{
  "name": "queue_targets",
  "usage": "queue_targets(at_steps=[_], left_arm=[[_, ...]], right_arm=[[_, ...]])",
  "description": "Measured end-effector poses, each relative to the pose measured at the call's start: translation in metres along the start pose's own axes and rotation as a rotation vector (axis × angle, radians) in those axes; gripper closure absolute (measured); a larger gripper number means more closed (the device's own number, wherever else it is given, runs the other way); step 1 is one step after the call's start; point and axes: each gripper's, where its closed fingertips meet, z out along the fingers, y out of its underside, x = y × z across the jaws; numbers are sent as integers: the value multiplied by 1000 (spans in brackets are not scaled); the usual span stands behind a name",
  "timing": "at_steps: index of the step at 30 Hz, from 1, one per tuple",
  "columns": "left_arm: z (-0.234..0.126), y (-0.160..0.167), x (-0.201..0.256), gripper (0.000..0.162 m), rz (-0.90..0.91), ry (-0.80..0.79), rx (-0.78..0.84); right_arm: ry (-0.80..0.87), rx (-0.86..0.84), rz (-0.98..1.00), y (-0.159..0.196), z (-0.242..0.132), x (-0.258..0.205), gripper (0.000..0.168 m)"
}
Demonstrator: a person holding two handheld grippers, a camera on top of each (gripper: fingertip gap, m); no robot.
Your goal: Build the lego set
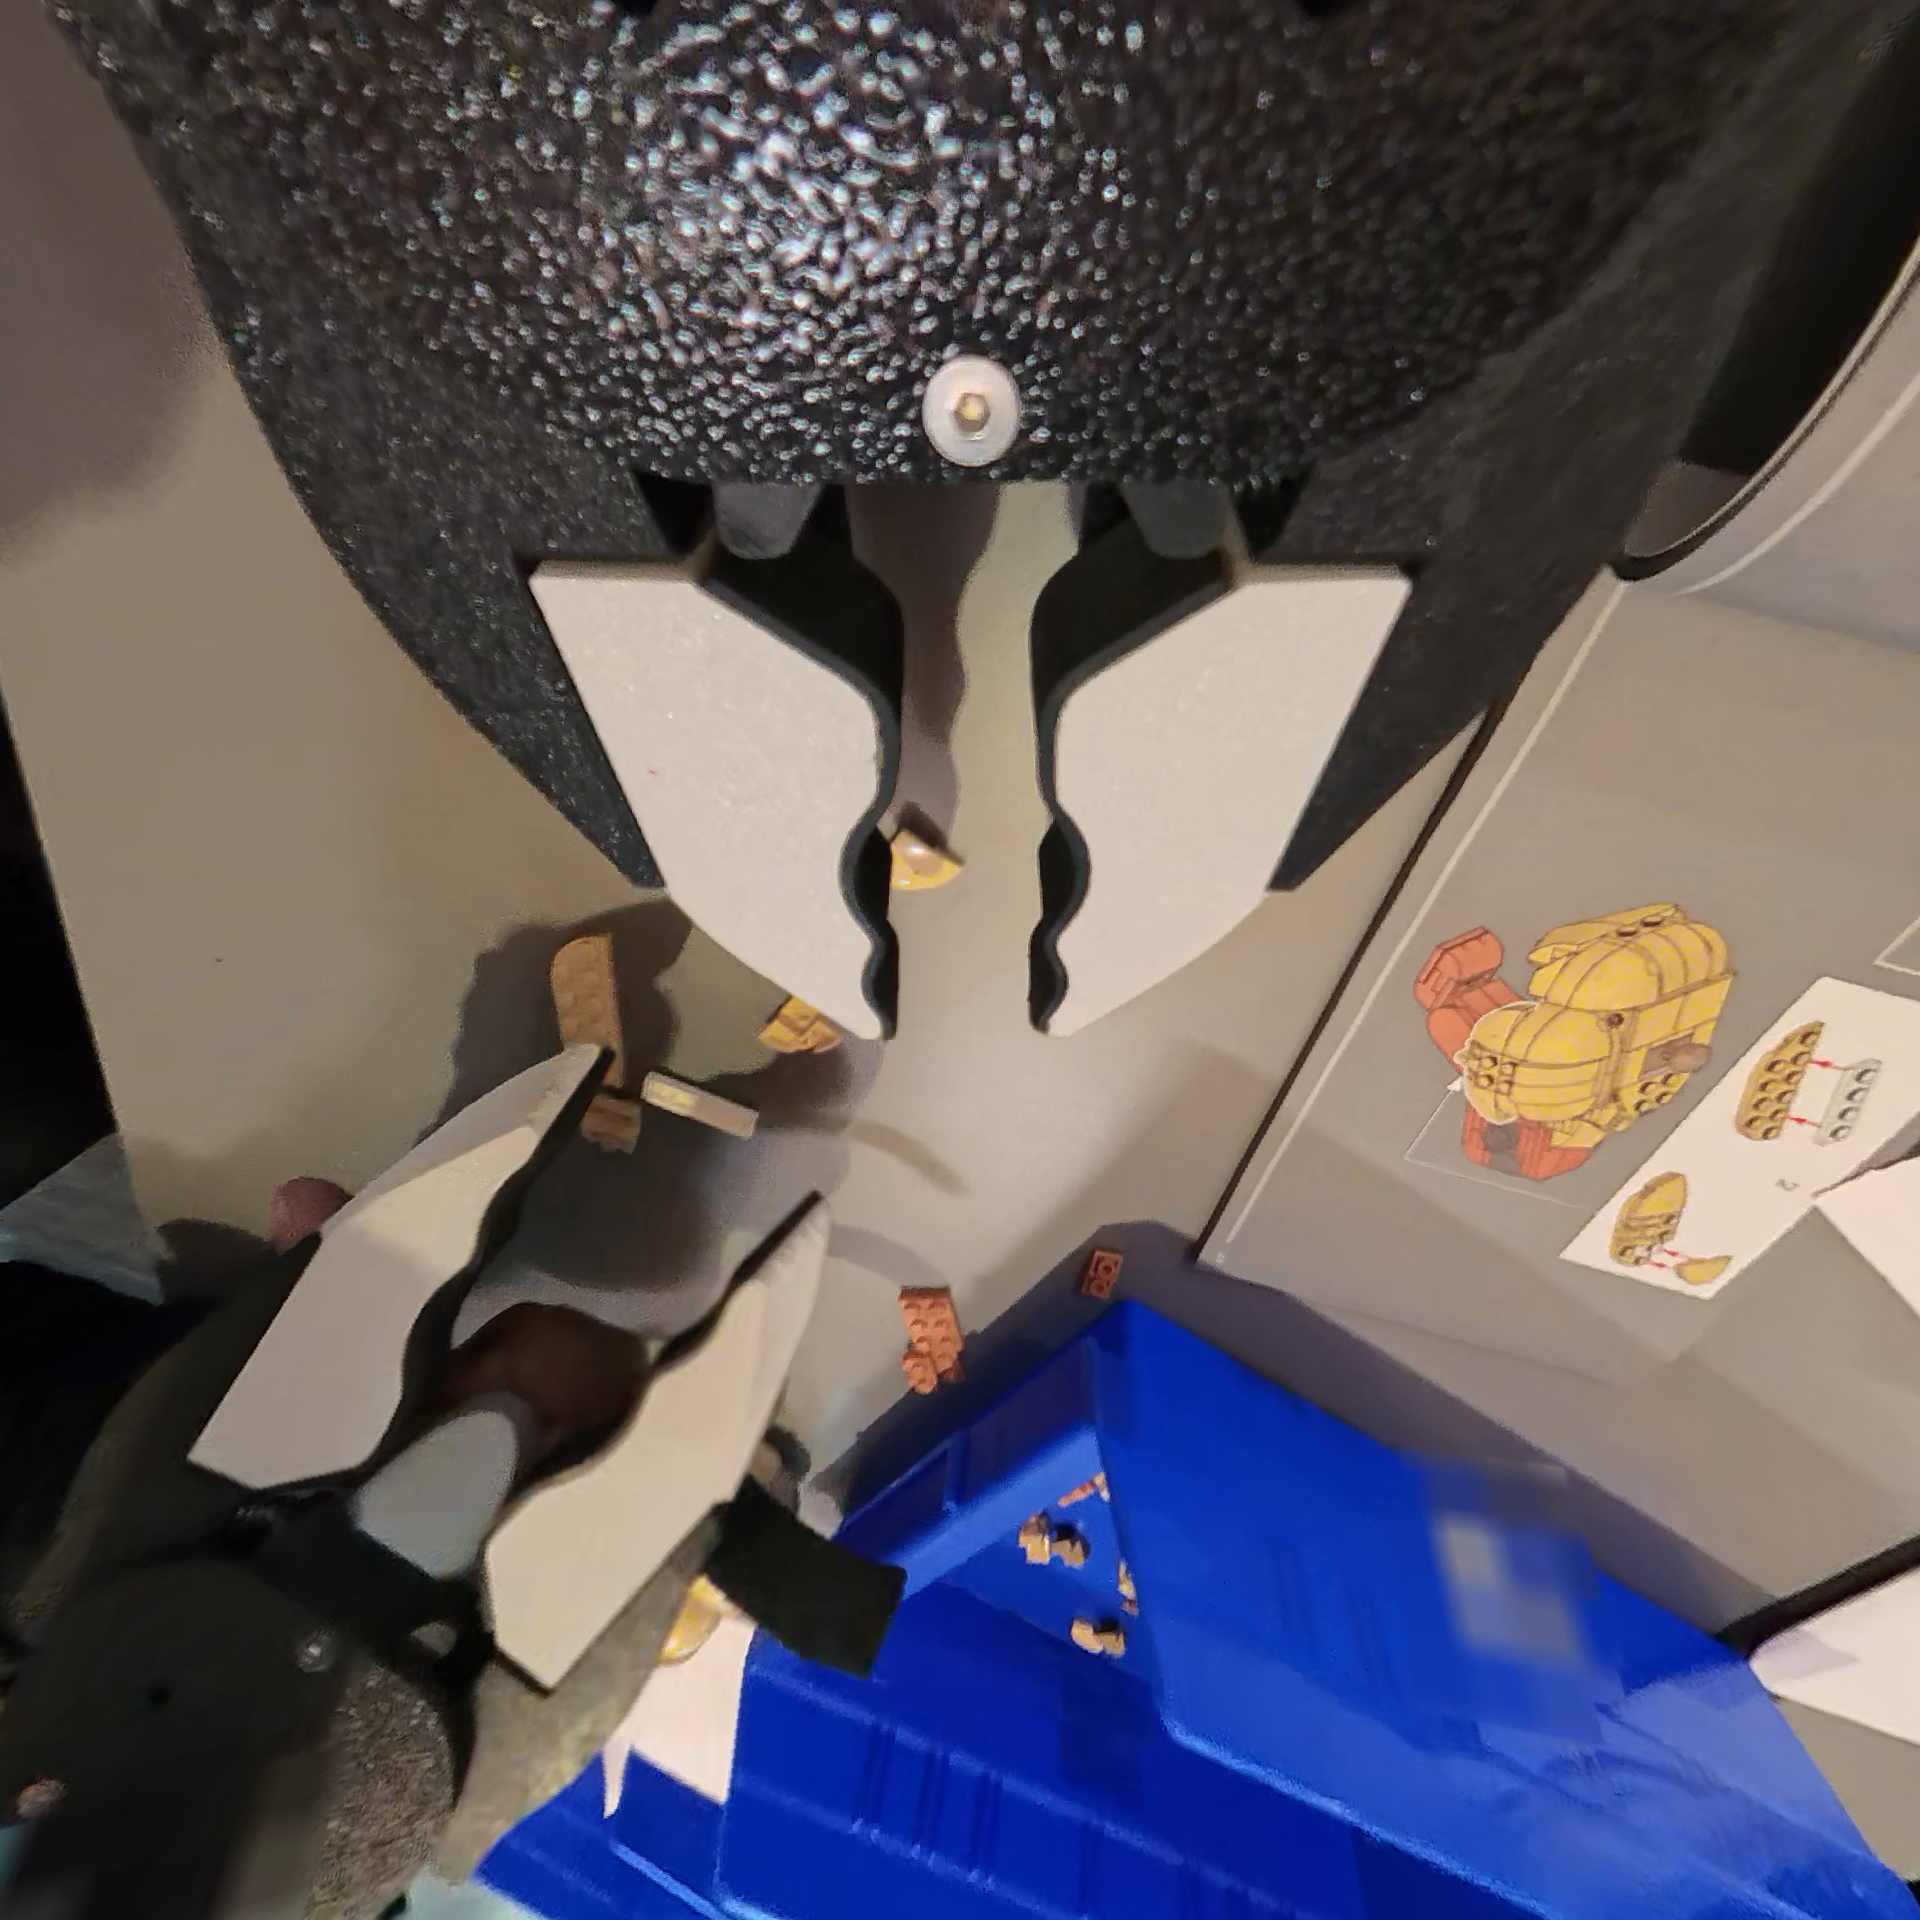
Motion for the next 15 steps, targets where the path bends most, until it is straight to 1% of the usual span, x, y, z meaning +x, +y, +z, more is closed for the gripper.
queue_targets(at_steps=[1,2,3,6,11,13,15], left_arm=[[0,-2,2,139,-3,8,13],[0,-4,4,139,-4,12,23],[0,-5,5,139,-4,16,29],[0,-8,7,140,0,19,46],[-2,-13,9,142,4,26,82],[-2,-16,10,142,5,30,103],[-4,-20,11,143,5,29,128]], right_arm=[[10,49,32,-8,-2,3,113],[16,102,65,-16,-4,5,102],[12,157,95,-24,-7,5,95],[48,271,166,-42,-13,11,88],[134,456,266,-67,-20,27,90],[149,589,314,-82,-29,34,92],[121,747,384,-99,-41,40,94]])
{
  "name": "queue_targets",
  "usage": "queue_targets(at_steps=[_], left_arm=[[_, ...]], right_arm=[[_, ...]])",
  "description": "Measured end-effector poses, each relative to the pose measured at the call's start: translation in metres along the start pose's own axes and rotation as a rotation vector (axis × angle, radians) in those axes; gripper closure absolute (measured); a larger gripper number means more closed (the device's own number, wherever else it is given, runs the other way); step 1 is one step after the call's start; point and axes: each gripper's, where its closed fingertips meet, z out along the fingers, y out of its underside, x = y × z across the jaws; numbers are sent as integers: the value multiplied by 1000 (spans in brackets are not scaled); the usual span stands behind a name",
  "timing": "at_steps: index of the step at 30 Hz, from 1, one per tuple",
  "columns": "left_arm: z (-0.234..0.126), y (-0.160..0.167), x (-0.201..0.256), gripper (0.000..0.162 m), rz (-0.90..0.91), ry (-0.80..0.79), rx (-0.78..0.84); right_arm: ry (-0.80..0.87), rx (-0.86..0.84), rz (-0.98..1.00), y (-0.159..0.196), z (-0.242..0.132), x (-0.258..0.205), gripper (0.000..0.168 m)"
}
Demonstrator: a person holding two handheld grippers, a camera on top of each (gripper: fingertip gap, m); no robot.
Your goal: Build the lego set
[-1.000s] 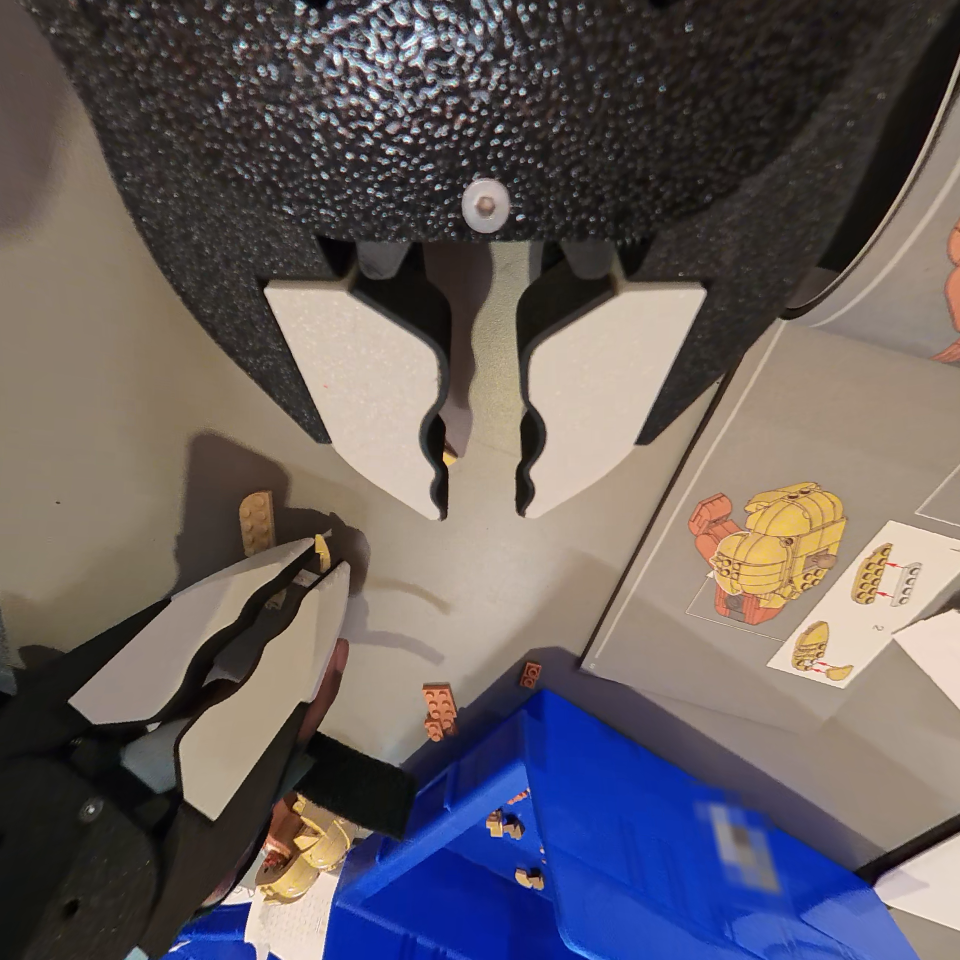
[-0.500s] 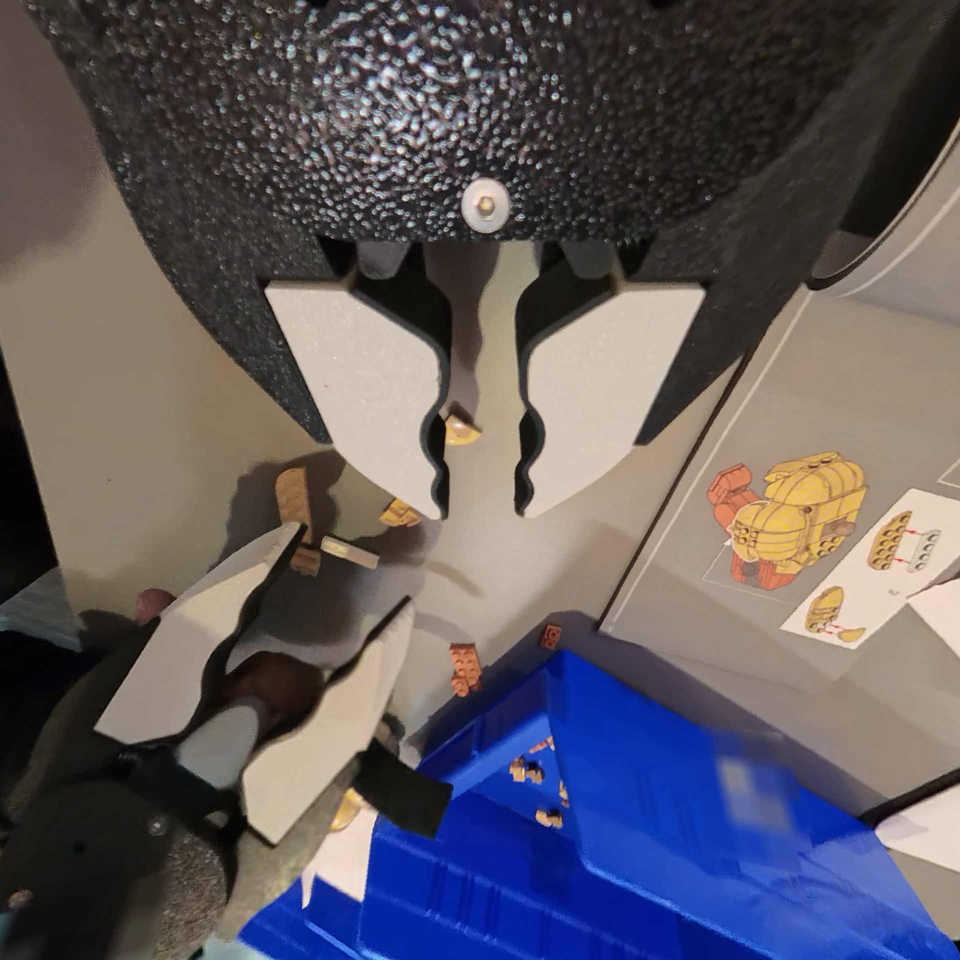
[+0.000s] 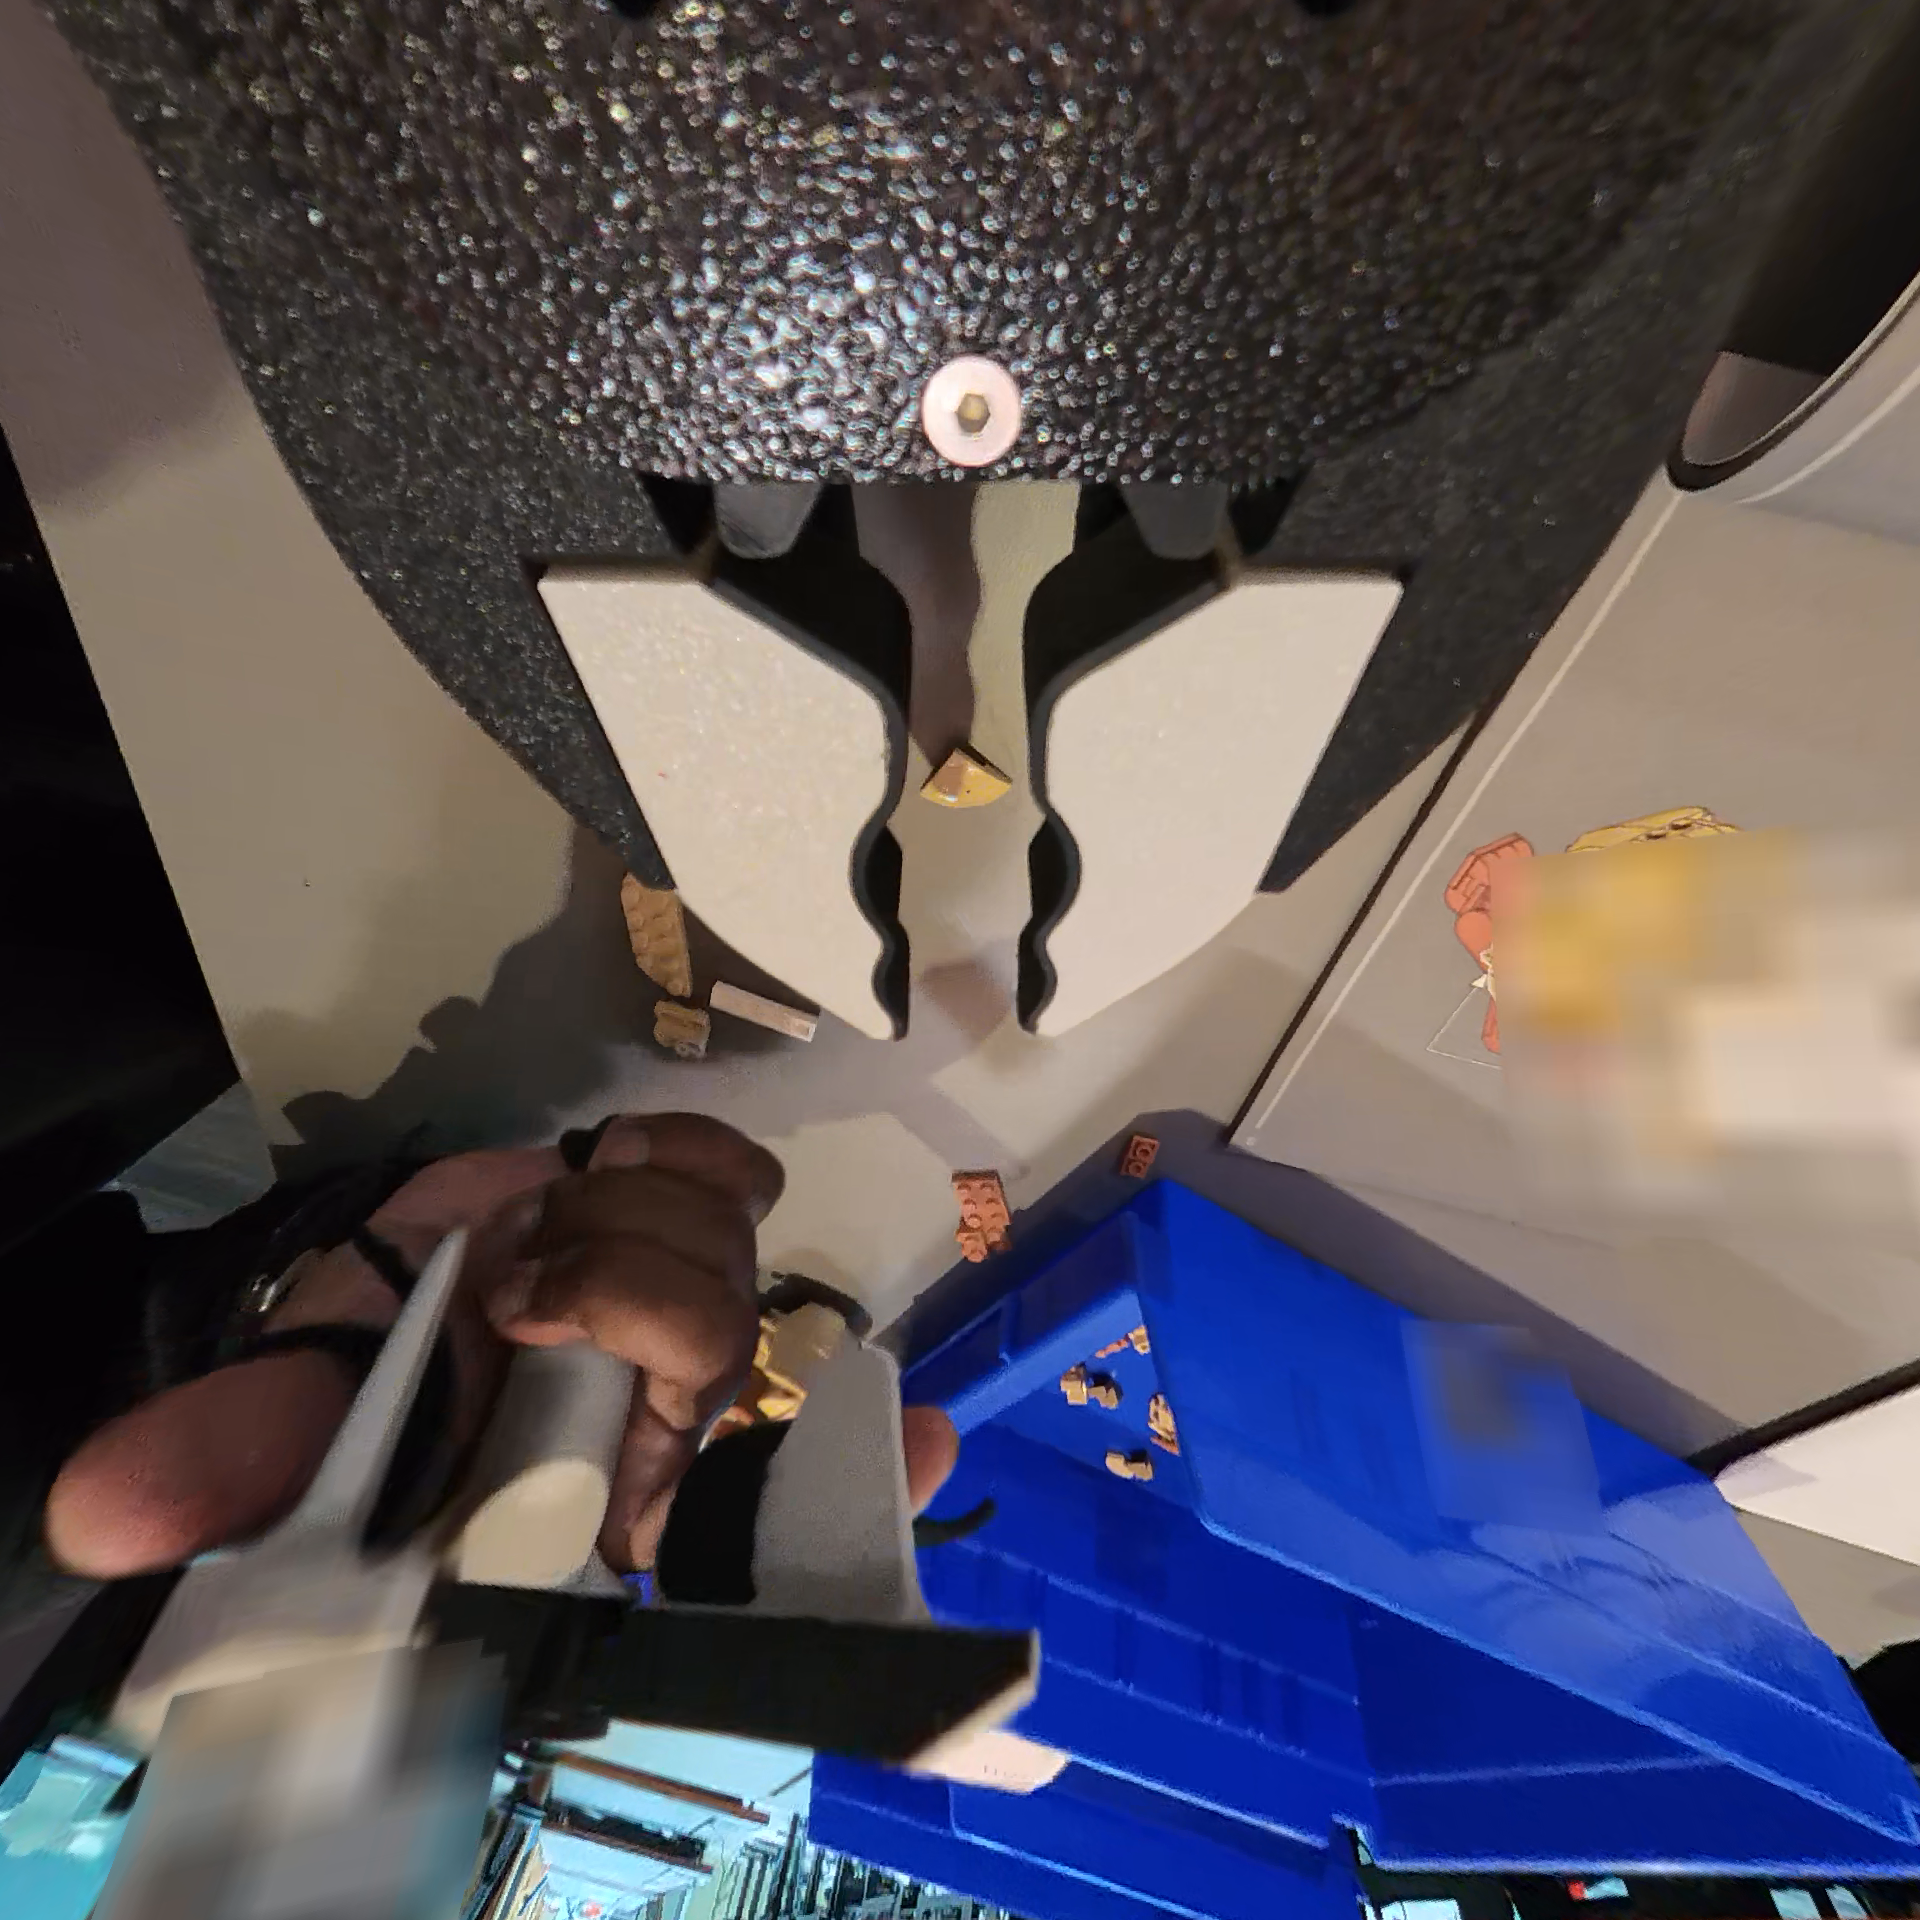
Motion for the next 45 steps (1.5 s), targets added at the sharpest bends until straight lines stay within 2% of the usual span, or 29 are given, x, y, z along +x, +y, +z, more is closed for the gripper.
queue_targets(at_steps=[5,11,17,20,24,30,40,42,44,45], left_arm=[[1,-8,8,143,4,6,40],[6,-16,33,144,27,106,99],[14,-14,52,145,14,195,98],[13,-19,64,152,64,230,130],[8,-23,72,152,129,277,162],[1,-13,81,144,236,360,119],[-2,-8,105,132,333,462,124],[5,-6,109,125,346,437,119],[9,-6,109,129,342,409,130],[9,-7,108,136,316,412,128]], right_arm=[[-64,304,225,-40,0,0,85],[-38,455,290,-52,-5,10,75],[-85,509,372,-60,-3,5,62],[-150,503,417,-58,-1,-9,61],[-244,512,485,-56,0,-23,61],[-307,534,536,-61,-4,-27,63],[-337,575,589,-64,-13,-26,67],[-334,564,599,-62,-13,-23,69],[-343,545,614,-61,-14,-22,71],[-355,538,623,-61,-14,-23,73]])
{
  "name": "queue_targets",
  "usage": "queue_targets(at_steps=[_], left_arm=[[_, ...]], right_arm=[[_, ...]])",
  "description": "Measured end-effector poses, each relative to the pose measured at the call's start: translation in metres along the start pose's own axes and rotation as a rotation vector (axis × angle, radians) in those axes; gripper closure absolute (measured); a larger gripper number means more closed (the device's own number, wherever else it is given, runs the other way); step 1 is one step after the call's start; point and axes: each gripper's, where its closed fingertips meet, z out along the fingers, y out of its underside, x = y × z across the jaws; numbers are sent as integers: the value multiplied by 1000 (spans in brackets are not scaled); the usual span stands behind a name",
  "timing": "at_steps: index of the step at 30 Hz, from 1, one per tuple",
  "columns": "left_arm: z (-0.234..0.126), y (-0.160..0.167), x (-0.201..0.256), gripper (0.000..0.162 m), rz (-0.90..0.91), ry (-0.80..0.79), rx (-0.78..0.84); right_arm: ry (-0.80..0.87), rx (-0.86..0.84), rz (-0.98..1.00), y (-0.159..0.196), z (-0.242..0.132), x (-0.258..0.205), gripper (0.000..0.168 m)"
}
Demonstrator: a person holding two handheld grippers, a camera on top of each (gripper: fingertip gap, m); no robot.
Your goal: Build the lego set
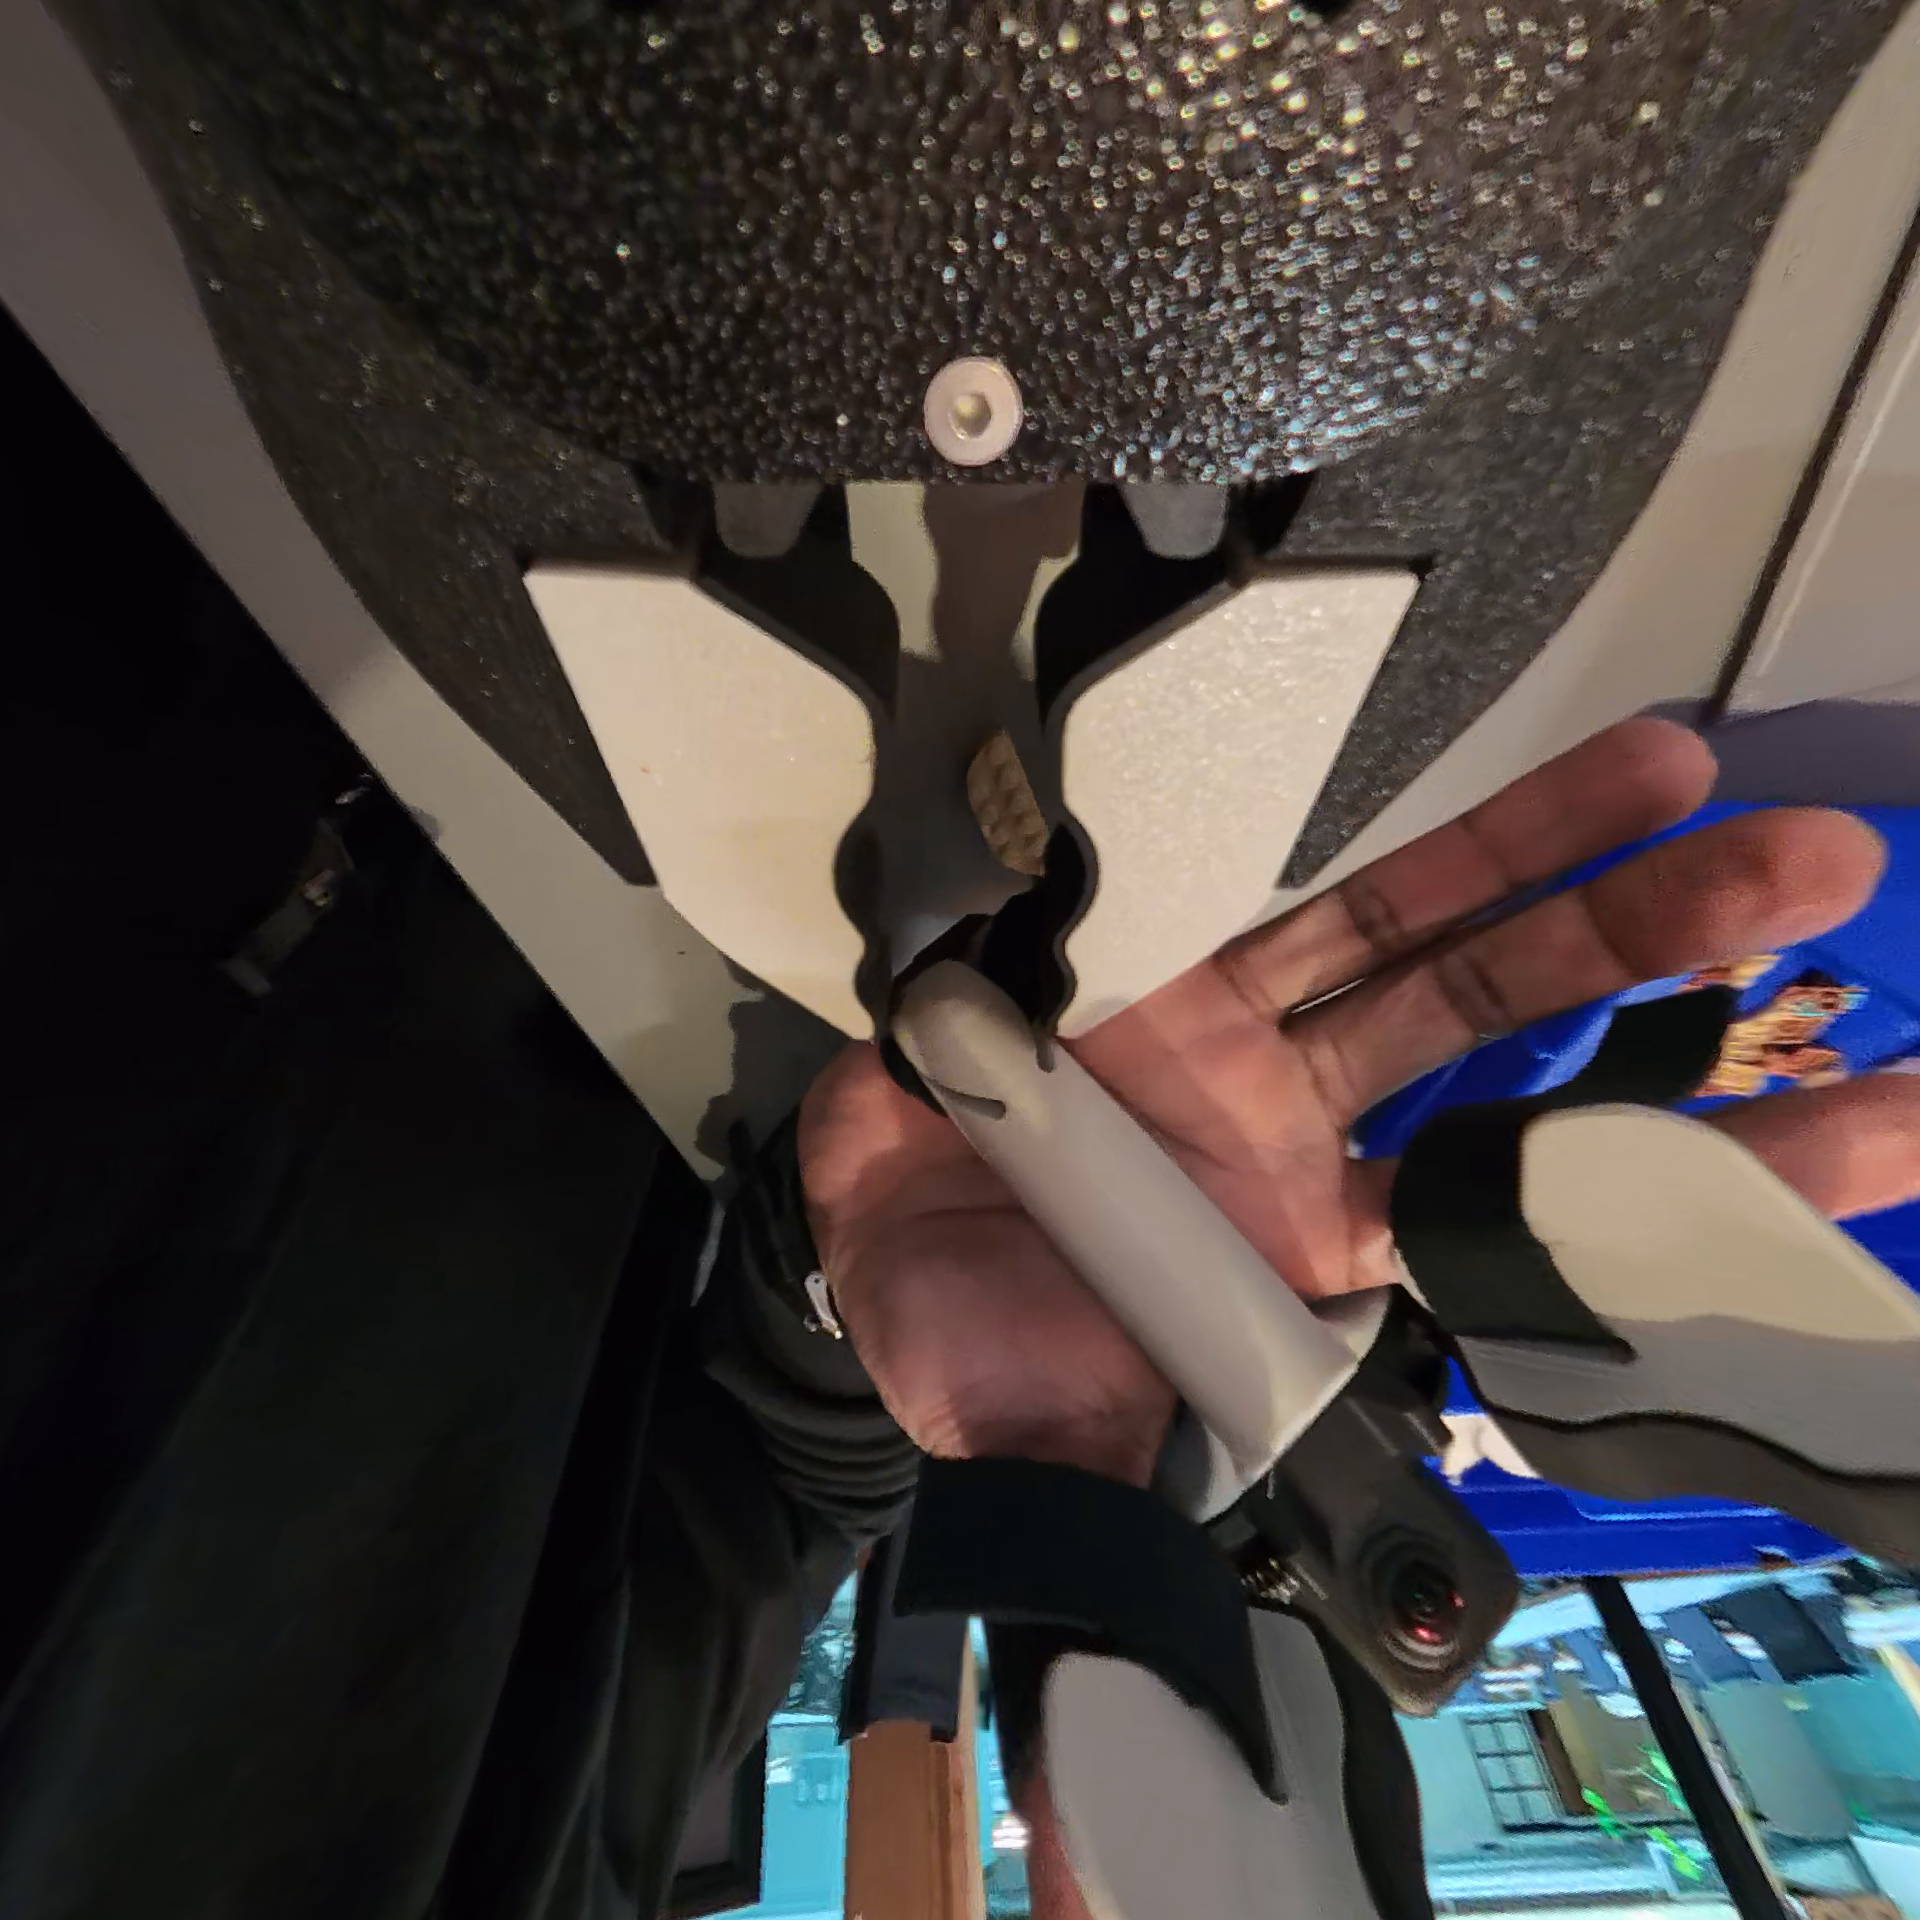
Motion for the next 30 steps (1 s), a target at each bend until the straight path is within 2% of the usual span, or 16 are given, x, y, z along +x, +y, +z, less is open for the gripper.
queue_targets(at_steps=[4,7,12,16,18,21,25,30], left_arm=[[2,-7,4,138,-123,56,50],[2,-20,7,139,-239,117,145],[1,-35,12,139,-388,209,269],[3,-35,16,139,-437,246,266],[7,-29,12,139,-402,194,208],[7,-24,-8,132,-341,35,177],[-10,-24,-29,132,-317,-80,205],[-25,-10,-45,133,-272,-162,142]], right_arm=[[-14,-64,2,1,7,-7,72],[-30,-98,12,1,16,-17,60],[-16,-128,-8,0,26,-27,50],[4,-148,-23,4,24,-28,58],[9,-153,-52,5,18,-24,64],[38,-62,-201,-13,3,-15,78],[104,-72,-333,-28,-20,-5,80],[150,-28,-529,-49,-41,-4,89]])
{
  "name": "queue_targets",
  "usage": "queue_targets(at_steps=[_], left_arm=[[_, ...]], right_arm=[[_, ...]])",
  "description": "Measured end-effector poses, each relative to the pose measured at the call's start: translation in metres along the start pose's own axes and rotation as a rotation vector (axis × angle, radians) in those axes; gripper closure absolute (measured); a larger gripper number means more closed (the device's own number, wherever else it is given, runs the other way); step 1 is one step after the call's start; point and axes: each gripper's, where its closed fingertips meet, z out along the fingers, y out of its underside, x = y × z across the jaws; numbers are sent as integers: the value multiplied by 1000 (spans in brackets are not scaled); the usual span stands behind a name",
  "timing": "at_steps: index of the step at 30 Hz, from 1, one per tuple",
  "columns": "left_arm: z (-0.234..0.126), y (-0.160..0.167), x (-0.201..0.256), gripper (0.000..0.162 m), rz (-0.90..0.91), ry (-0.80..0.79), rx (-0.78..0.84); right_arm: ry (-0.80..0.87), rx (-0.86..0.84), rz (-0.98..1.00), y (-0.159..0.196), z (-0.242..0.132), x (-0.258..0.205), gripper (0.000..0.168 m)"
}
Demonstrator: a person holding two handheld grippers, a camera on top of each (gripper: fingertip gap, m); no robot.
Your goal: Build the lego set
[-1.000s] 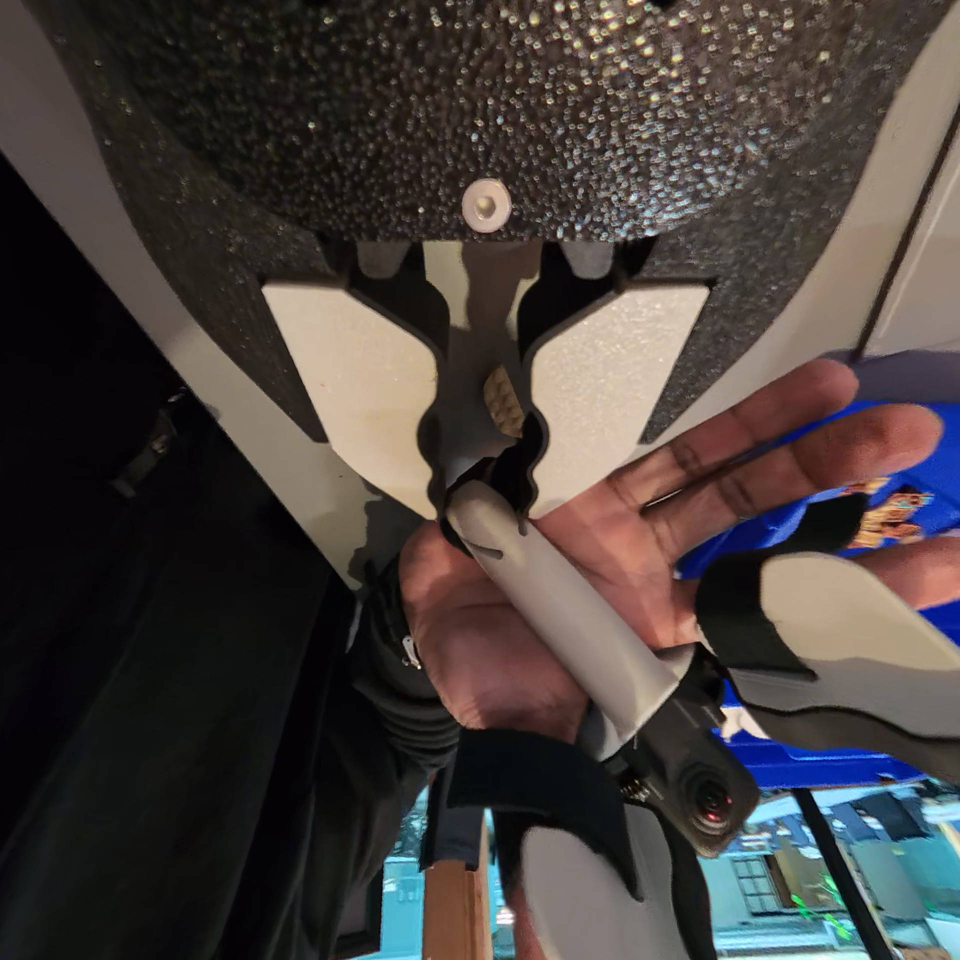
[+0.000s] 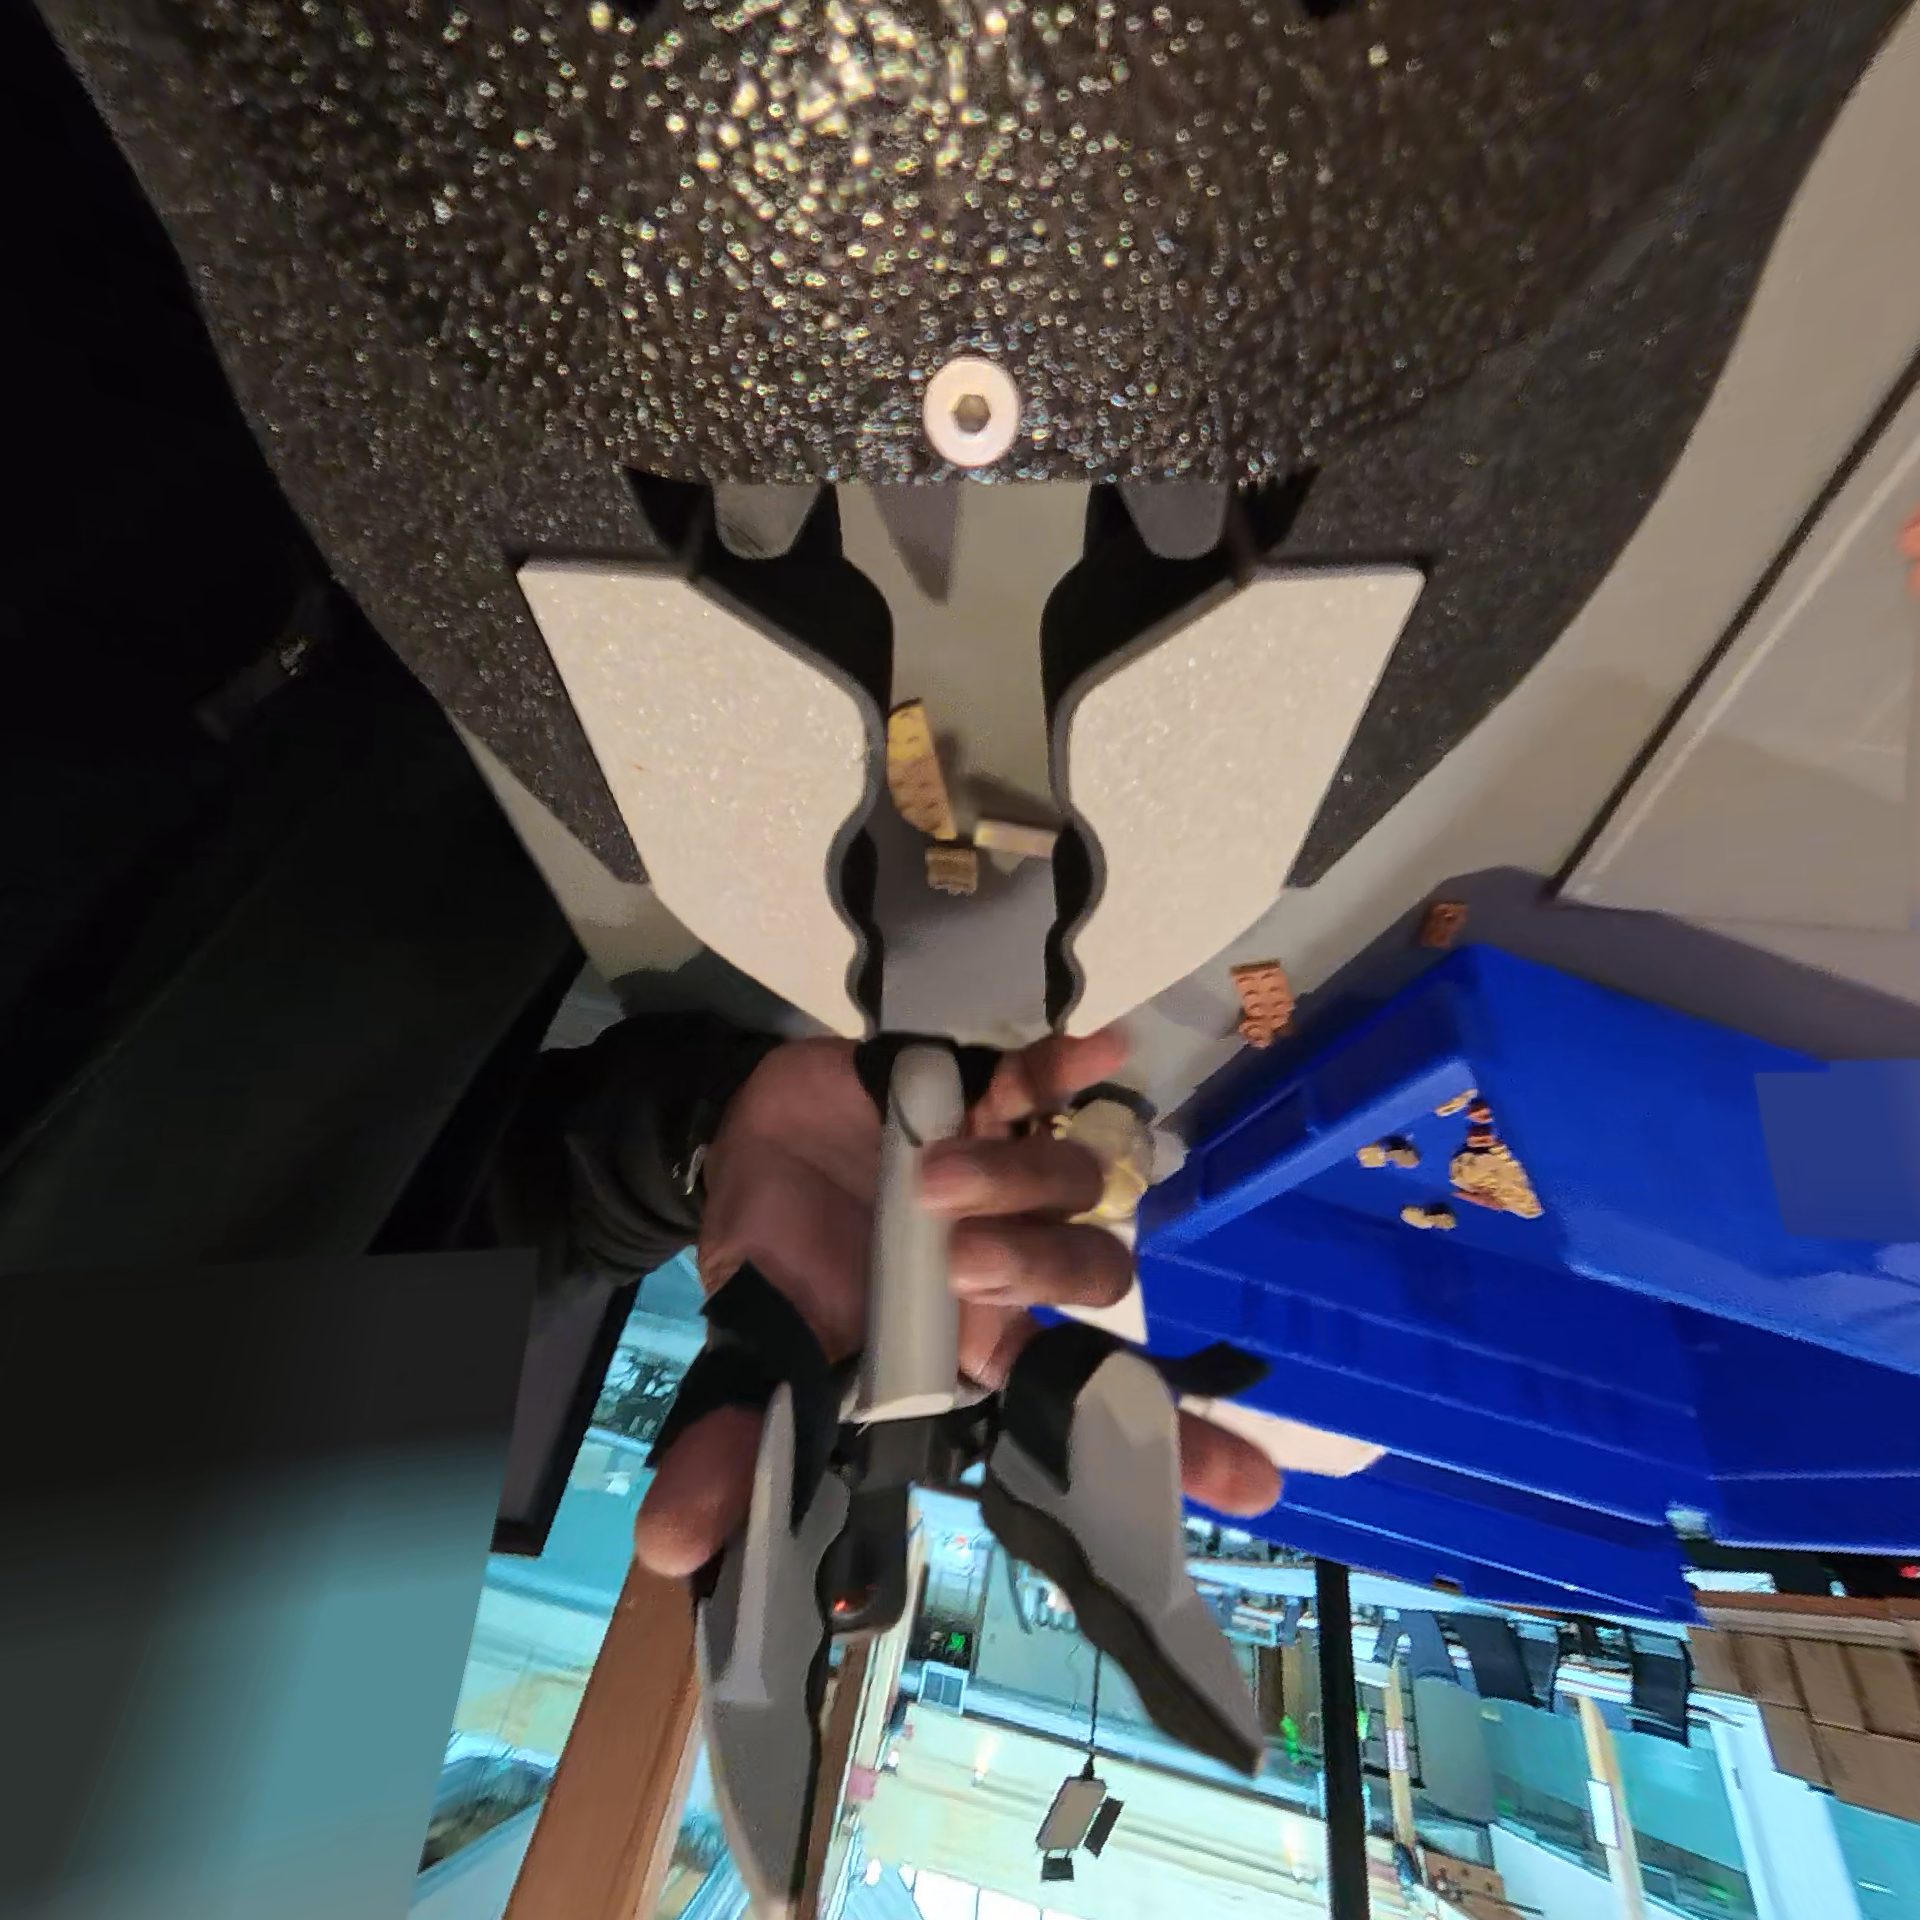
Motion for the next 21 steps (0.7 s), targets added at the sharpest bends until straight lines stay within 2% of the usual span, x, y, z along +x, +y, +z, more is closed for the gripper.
queue_targets(at_steps=[3,10,14,16,21], left_arm=[[-3,2,-6,133,21,-22,-20],[-10,13,-20,134,112,-106,-130],[-16,27,-32,134,165,-174,-256],[-18,34,-35,134,183,-187,-307],[-15,45,-34,135,160,-171,-359]], right_arm=[[17,-52,-61,-1,-4,3,98],[61,-390,-250,35,-19,15,131],[70,-554,-264,51,-35,27,157],[61,-650,-261,62,-45,29,163],[71,-813,-269,80,-56,31,164]])
